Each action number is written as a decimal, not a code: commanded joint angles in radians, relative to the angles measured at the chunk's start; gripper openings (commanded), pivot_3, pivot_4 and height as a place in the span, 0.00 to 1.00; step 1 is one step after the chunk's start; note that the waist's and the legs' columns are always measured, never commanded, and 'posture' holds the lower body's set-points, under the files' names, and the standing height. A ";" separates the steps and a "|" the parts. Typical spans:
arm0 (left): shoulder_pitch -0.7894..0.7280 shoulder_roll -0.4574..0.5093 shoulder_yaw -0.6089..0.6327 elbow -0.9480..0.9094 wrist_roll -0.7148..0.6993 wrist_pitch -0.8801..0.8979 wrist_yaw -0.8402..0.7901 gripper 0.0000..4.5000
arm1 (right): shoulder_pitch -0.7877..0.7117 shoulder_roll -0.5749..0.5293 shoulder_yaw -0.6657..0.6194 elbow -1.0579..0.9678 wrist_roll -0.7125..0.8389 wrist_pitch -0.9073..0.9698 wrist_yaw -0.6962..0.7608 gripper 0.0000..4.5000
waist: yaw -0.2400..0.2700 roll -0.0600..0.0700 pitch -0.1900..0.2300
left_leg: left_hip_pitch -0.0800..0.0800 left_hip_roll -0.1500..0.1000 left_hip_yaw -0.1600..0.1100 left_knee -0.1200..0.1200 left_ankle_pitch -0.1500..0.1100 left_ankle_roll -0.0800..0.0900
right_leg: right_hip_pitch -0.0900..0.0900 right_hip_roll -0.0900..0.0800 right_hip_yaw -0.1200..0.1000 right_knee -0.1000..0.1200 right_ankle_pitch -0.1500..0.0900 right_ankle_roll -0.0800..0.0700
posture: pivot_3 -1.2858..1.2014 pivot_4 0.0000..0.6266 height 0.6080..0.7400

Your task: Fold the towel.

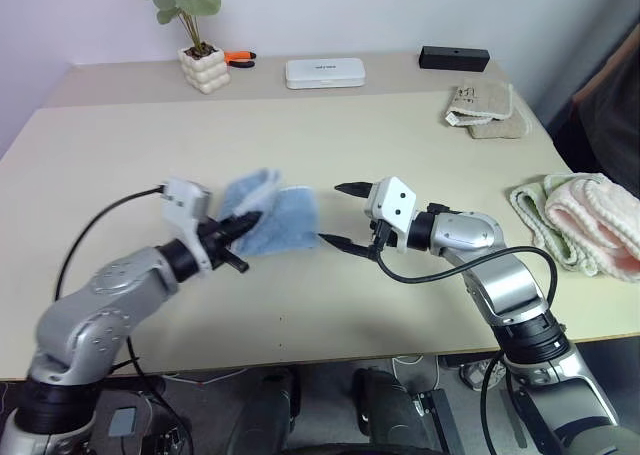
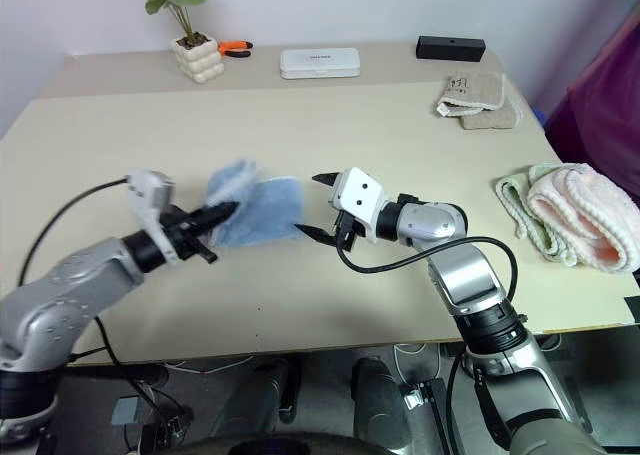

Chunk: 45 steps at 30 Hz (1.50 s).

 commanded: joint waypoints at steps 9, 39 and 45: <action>-0.046 -0.119 -0.021 0.100 0.096 0.039 -0.075 0.31 | 0.008 -0.004 -0.018 -0.037 -0.026 -0.010 -0.029 0.97 | 0.001 0.000 0.000 | 0.000 0.000 0.000 0.000 0.000 0.000 | 0.000 0.000 0.000 0.000 0.002 0.003 | 0.52 0.24 0.93; -0.009 -0.126 -0.047 0.316 0.525 -0.217 -0.085 0.00 | -0.178 0.352 0.137 0.451 -0.150 0.107 -0.219 0.00 | -0.004 0.001 -0.001 | 0.000 0.000 0.000 -0.003 0.000 -0.002 | -0.004 0.000 0.001 0.002 0.005 0.005 | 0.52 0.24 0.93; 0.090 -0.185 0.179 0.177 0.399 -0.302 -0.085 0.00 | -0.136 0.302 -0.002 0.250 -0.031 0.254 -0.195 0.52 | -0.002 0.001 -0.001 | 0.001 0.000 -0.001 -0.003 0.000 -0.002 | -0.003 0.000 0.001 0.002 0.005 0.005 | 0.52 0.24 0.93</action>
